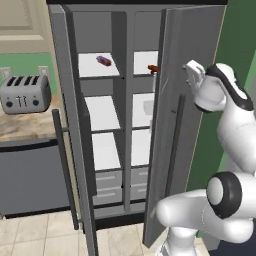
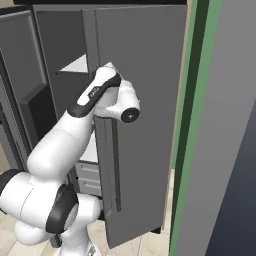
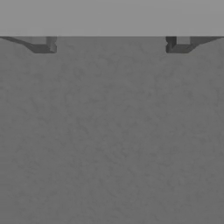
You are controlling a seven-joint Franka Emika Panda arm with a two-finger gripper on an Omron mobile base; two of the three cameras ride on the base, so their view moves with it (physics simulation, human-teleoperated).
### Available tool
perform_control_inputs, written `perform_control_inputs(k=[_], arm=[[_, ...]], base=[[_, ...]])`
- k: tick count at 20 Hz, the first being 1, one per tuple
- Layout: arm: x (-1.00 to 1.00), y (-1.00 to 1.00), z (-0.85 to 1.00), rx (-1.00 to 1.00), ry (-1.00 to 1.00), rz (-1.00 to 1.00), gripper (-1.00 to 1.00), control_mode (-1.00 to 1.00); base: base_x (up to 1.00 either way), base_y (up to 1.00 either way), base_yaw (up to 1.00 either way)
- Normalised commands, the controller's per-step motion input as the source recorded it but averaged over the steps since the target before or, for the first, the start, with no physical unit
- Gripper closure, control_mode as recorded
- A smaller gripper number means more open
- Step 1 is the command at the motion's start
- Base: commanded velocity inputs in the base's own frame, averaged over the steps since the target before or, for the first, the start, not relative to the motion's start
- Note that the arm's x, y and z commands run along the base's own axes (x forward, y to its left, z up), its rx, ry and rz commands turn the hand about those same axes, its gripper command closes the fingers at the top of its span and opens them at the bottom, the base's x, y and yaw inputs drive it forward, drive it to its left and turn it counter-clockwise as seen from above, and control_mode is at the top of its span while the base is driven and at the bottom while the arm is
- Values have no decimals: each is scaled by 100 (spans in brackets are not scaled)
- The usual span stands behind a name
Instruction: Pick up the frozen chicken drumstick from the freezer, place it on any shelf in the fridge, and close the fridge and freezer doors when done.
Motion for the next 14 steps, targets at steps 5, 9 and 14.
perform_control_inputs(k=[5, 9, 14], arm=[[28, 0, 16, 0, 28, -7, -100, -100], [46, 0, 0, 0, 22, -5, -100, -100], [56, 0, 0, 0, 11, -4, -100, -100]], base=[[0, 0, 0], [0, 0, 0], [0, 0, 0]])
